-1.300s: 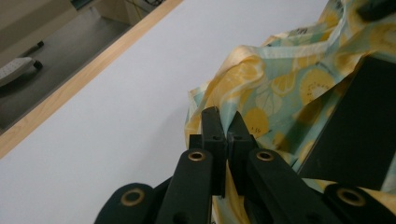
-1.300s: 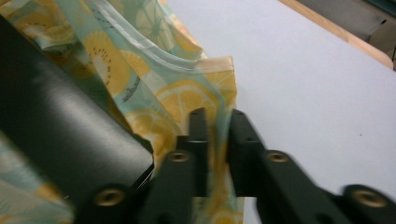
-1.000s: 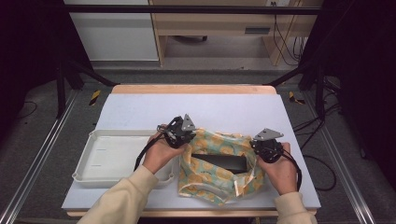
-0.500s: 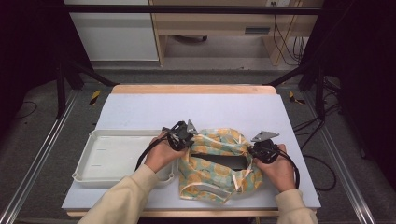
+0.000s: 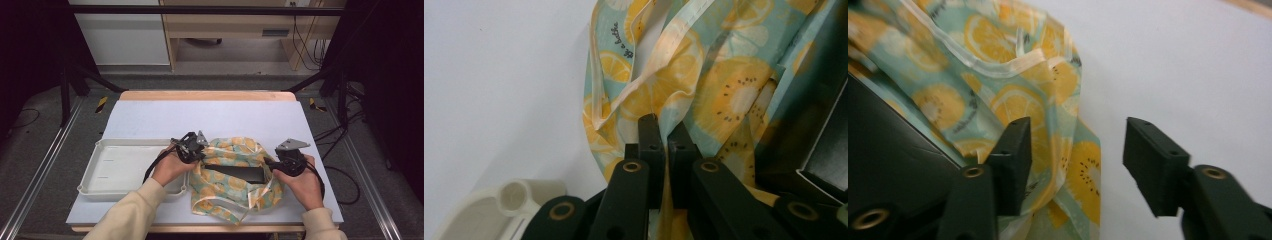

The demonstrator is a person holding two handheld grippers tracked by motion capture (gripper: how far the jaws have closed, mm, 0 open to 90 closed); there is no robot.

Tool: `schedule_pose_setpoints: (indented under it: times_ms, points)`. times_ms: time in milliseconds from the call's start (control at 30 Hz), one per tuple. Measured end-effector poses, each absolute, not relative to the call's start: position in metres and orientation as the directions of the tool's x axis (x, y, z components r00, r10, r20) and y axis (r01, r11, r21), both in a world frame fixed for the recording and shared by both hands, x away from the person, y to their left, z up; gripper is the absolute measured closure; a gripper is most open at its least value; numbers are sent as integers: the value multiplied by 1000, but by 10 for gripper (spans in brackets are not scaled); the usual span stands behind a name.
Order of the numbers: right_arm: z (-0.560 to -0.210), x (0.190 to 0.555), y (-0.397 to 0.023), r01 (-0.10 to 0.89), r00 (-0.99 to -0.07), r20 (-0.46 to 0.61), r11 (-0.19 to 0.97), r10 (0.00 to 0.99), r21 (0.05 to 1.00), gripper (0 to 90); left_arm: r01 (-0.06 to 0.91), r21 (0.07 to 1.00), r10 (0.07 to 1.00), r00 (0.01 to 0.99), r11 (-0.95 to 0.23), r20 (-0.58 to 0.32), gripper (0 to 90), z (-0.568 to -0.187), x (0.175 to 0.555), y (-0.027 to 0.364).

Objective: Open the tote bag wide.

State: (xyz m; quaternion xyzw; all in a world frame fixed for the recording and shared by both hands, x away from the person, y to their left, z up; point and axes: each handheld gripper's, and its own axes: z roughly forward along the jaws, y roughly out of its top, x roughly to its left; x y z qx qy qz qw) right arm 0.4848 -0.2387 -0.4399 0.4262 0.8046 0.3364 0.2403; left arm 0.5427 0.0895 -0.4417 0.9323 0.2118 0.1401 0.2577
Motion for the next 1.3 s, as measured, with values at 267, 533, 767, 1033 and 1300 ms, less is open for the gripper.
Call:
schedule_pose_setpoints:
  times_ms: [267,533,767,1033,1300]
  points:
    - [-418,468,-235,482,-526,-90,383,846,788,342,333,520,464,875,-786,141,885,-448,545,88]
    - [-400,449,-215,427,-580,-96,402,809,810,415,339,517,464,876,-786,130,894,-448,546,90]
    - [-389,423,-172,351,-696,-97,455,711,818,556,348,522,473,872,-779,125,900,-446,545,89]
    - [-403,417,-130,335,-773,-91,527,627,781,488,342,528,470,873,-778,127,900,-442,543,91]
    - [-417,418,-122,363,-791,-76,565,607,741,606,331,544,468,874,-771,132,900,-434,539,95]
